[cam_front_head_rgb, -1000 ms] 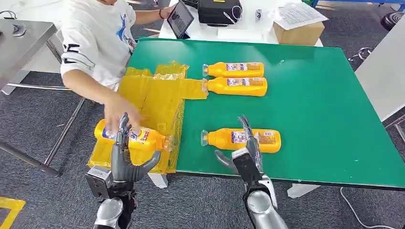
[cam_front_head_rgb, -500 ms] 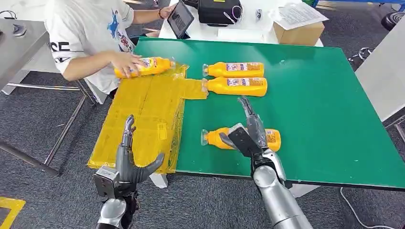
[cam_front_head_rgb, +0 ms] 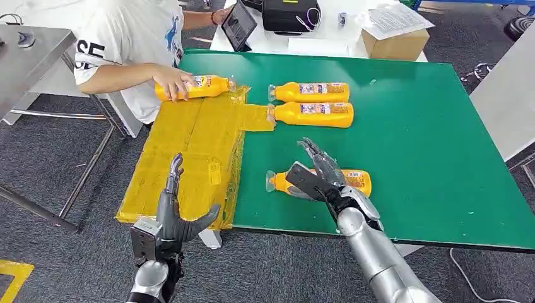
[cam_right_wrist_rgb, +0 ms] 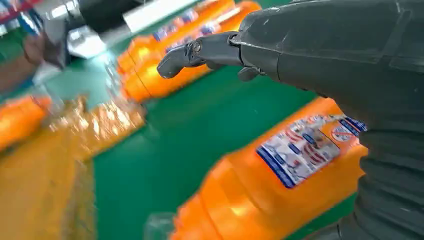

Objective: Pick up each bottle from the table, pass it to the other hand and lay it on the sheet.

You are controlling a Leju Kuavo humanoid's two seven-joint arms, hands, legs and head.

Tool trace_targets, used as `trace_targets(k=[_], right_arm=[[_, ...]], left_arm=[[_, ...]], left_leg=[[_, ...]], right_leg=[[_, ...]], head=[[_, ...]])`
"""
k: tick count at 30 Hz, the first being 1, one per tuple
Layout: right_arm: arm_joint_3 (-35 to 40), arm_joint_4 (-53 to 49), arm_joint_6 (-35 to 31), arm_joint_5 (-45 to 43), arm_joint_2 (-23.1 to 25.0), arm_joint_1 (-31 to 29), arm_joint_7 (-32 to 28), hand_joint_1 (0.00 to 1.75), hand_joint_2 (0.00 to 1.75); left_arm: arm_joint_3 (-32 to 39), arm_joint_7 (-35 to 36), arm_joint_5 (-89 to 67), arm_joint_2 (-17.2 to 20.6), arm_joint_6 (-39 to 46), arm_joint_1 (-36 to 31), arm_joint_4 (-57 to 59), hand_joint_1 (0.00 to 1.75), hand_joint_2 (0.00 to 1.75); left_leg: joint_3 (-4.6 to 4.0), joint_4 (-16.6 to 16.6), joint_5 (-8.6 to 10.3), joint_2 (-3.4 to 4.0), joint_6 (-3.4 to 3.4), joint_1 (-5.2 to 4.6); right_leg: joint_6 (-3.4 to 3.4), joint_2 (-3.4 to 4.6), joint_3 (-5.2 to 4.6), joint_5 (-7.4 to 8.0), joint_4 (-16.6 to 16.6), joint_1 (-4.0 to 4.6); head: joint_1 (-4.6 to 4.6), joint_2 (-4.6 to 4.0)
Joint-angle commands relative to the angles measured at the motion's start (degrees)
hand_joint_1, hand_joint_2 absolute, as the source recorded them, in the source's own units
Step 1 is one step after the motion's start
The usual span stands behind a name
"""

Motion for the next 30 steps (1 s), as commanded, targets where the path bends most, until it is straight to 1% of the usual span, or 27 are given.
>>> trace_targets(k=[1,2,4,5,8,9,13,14,15,17,18,19,20,23,26,30], right_arm=[[5.8,7.5,1.7,-0.7,-5.2,-4.4,1.0,0.0,1.75],[5.8,7.3,1.7,-0.7,-5.4,-4.4,1.1,0.0,1.75],[6.2,6.8,2.3,-0.7,-6.0,-4.3,1.6,0.0,1.75],[6.4,6.8,2.7,-0.8,-6.3,-4.5,1.8,0.0,1.75],[6.4,6.8,2.7,-0.8,-6.3,-4.5,1.8,0.0,1.75],[6.4,6.8,2.7,-0.8,-6.3,-4.5,1.8,0.0,1.75],[6.7,7.2,3.1,-0.8,-6.6,-4.7,2.0,0.0,1.75],[7.3,7.3,3.7,-0.6,-7.2,-4.9,2.3,0.0,1.75],[7.5,7.3,3.8,-0.6,-7.5,-5.0,2.3,0.0,1.75],[8.3,7.4,4.5,-0.4,-8.5,-5.5,3.0,0.0,1.75],[8.8,7.7,5.0,-0.3,-9.0,-6.0,3.6,0.0,1.75],[9.2,8.0,5.6,-0.2,-9.6,-6.5,4.0,0.0,1.75],[9.4,8.3,5.7,-0.3,-10.0,-6.9,4.1,0.0,1.75],[9.4,8.3,5.8,-0.3,-10.1,-6.9,4.1,0.0,1.75],[9.5,8.3,5.7,-0.3,-9.9,-6.9,4.1,0.0,1.75],[11.1,9.2,5.9,1.3,-11.2,-7.8,6.8,0.0,1.75]], left_arm=[[1.9,0.7,-0.9,0.3,0.2,-2.8,4.7,0.0,1.75],[1.9,0.7,-0.9,0.3,0.2,-2.8,4.7,0.0,1.75],[1.9,0.7,-0.9,0.3,0.1,-2.8,4.8,0.0,1.75],[1.9,0.7,-0.9,0.4,0.1,-2.9,4.9,0.0,1.75],[1.9,0.7,-0.9,0.4,0.1,-2.9,4.9,0.0,1.75],[1.9,0.7,-0.9,0.4,0.1,-2.9,4.9,0.0,1.75],[1.9,0.7,-0.9,0.4,0.0,-3.0,5.0,0.0,1.75],[2.1,0.7,-1.0,0.5,0.0,-3.1,5.2,0.0,1.75],[2.1,0.7,-1.0,0.5,0.0,-3.2,5.3,0.0,1.75],[2.4,0.7,-1.0,0.6,-0.1,-3.3,5.7,0.0,1.75],[2.5,0.8,-1.0,0.5,-0.2,-3.4,5.9,0.0,1.75],[2.5,0.8,-1.0,0.5,-0.2,-3.4,6.1,0.0,1.75],[2.5,0.8,-1.0,0.5,-0.3,-3.4,6.2,0.0,1.75],[2.5,0.8,-1.0,0.5,-0.3,-3.4,6.3,0.0,1.75],[2.5,0.8,-1.0,0.5,-0.3,-3.4,6.2,0.0,1.75],[2.5,1.0,-1.2,0.4,-0.3,-3.2,6.1,0.0,1.75]], left_leg=[[0.32,0.0,-0.11,-0.02,-0.11,0.07],[0.2,-0.1,-0.06,0.0,-0.08,0.03],[0.31,0.0,-0.11,-0.01,-0.13,0.08],[0.17,0.0,-0.05,-0.01,-0.08,0.03],[0.25,0.0,-0.08,0.02,-0.11,0.05],[0.11,0.0,-0.04,0.0,-0.07,0.03],[0.13,0.0,-0.05,0.04,-0.07,0.02],[0.23,0.0,-0.08,0.07,-0.11,0.06],[0.09,0.0,-0.03,0.01,-0.06,0.02],[0.26,0.0,-0.09,0.01,-0.12,0.06],[0.12,0.0,-0.05,0.03,-0.07,0.02],[0.22,0.0,-0.1,0.03,-0.1,0.05],[0.14,0.0,-0.06,0.02,-0.08,0.02],[0.25,0.0,-0.1,0.01,-0.11,0.06],[0.12,0.0,-0.05,0.04,-0.07,0.02],[0.29,0.0,-0.12,0.07,-0.14,0.07]], right_leg=[[-0.11,0.07,0.34,-0.08,-0.1,0.07],[-0.08,0.06,0.19,-0.05,-0.1,0.03],[-0.13,0.08,0.32,-0.09,-0.1,0.07],[-0.08,0.05,0.17,-0.04,0.0,0.03],[-0.11,0.1,0.24,-0.05,-0.1,0.05],[-0.07,0.05,0.12,-0.02,0.0,0.03],[-0.07,0.08,0.12,-0.02,0.0,0.02],[-0.11,0.14,0.22,-0.04,-0.1,0.06],[-0.06,0.05,0.09,-0.02,0.0,0.02],[-0.12,0.09,0.27,-0.07,-0.1,0.06],[-0.07,0.08,0.11,-0.03,0.0,0.02],[-0.1,0.1,0.21,-0.06,0.0,0.04],[-0.08,0.08,0.15,-0.04,0.0,0.01],[-0.11,0.09,0.27,-0.07,0.0,0.05],[-0.07,0.09,0.12,-0.02,0.0,0.02],[-0.14,0.16,0.29,-0.06,-0.1,0.07]], head=[[0.0,0.0],[-0.02,0.0],[-0.02,0.0],[0.0,0.0],[0.0,0.0],[0.0,0.0],[0.0,0.0],[0.0,0.0],[0.0,0.0],[0.0,0.0],[0.0,0.0],[0.0,0.0],[0.0,0.0],[-0.02,0.0],[0.0,0.0],[-0.02,0.0]])
